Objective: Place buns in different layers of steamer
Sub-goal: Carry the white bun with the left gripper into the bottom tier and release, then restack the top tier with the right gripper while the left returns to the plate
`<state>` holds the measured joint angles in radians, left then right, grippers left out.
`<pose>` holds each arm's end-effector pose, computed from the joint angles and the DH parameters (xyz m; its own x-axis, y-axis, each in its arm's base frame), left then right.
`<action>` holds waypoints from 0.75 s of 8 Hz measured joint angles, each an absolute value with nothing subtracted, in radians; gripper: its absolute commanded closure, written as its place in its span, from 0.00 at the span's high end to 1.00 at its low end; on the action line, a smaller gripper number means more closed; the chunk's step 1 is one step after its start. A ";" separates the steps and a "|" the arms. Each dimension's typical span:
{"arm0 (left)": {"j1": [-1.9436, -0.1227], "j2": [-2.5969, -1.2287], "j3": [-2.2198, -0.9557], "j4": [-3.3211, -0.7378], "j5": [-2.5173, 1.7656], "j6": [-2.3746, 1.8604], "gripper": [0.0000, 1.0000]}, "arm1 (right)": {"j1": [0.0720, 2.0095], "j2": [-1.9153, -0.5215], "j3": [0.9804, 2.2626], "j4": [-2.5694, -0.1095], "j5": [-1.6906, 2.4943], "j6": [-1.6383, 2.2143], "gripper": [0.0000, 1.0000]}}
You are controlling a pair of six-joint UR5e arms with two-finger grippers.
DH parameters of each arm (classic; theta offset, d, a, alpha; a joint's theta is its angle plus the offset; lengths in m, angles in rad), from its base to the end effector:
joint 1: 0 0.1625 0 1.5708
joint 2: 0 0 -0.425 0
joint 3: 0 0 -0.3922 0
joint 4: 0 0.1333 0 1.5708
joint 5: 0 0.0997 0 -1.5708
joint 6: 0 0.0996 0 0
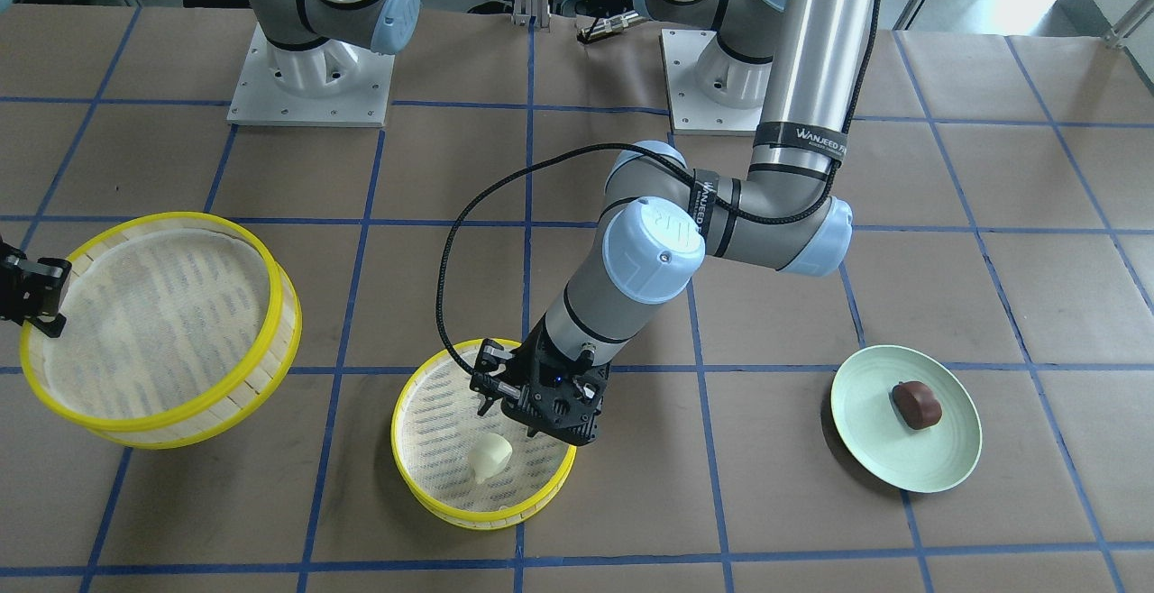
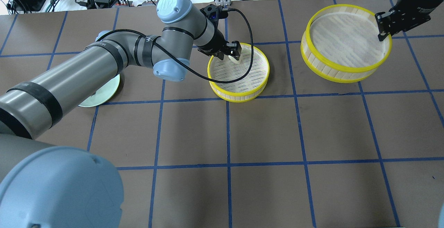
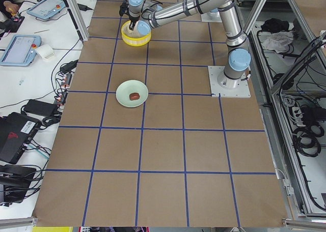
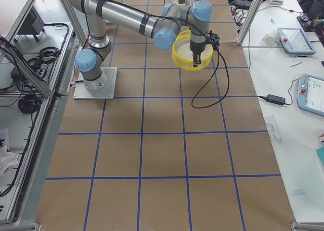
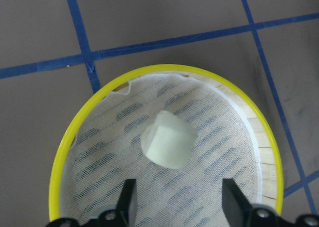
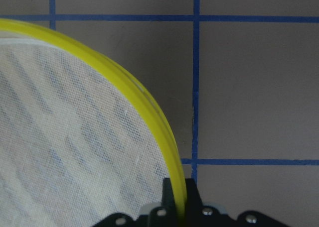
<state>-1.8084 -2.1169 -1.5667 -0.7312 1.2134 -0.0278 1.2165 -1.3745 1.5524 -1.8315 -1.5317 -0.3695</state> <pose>-0.3233 -0.6207 0.2634 -0.8923 0.2942 0.3425 0.2003 0.9377 -0.2838 -0.0713 -0.5883 0.4190 -0.9998 -0.0171 -0.0065 -0.0165 0.9957 -0.0912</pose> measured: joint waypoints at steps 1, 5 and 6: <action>-1.807 -2.086 -1.560 -0.755 1.235 -0.042 1.00 | 1.216 -1.375 1.552 -1.832 -1.530 -0.368 0.00; -1.637 -1.936 -1.542 -1.001 1.488 -0.026 1.00 | 1.258 -1.390 1.551 -1.825 -1.526 -0.227 0.00; -1.561 -1.913 -1.542 -1.062 1.501 -0.013 1.00 | 1.299 -1.388 1.551 -1.828 -1.527 -0.150 0.00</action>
<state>-1.5605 -1.9132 -1.5423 -1.0620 1.5006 -0.0129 1.2986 -1.3880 1.5510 -1.8282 -1.5271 -0.1504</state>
